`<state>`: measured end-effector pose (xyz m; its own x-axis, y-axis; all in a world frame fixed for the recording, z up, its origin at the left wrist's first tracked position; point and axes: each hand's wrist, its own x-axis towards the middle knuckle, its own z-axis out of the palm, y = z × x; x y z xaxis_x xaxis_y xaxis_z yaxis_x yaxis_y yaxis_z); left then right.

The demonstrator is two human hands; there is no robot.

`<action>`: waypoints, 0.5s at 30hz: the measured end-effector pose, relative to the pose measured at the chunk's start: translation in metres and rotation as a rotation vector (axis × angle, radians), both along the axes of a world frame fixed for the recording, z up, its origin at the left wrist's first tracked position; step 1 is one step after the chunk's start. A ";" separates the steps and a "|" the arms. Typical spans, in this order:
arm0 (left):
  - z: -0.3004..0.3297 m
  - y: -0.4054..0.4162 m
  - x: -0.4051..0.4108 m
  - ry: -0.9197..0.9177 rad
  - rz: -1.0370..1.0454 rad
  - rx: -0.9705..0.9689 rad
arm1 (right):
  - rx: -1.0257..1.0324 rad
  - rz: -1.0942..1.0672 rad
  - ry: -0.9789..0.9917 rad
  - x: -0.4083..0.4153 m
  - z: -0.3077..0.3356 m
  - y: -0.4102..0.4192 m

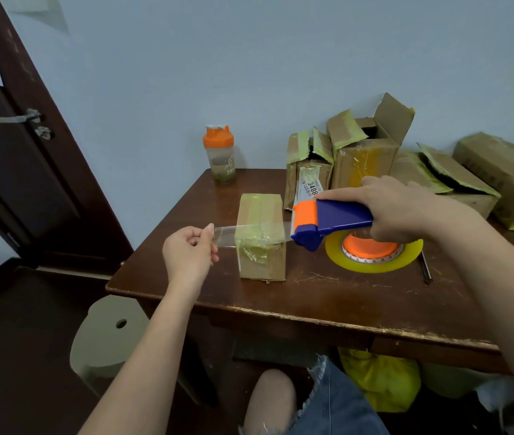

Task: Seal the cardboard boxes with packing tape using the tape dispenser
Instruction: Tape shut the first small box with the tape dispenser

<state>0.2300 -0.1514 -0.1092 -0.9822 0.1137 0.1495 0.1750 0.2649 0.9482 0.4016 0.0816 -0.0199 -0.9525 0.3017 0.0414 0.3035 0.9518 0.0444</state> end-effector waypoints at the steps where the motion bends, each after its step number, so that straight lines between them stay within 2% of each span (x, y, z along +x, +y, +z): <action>1: -0.001 0.001 0.000 -0.001 -0.008 0.003 | -0.003 -0.004 -0.009 0.001 -0.001 0.001; 15: 0.001 0.003 -0.005 0.028 -0.022 -0.010 | -0.082 -0.012 -0.058 0.003 -0.007 0.004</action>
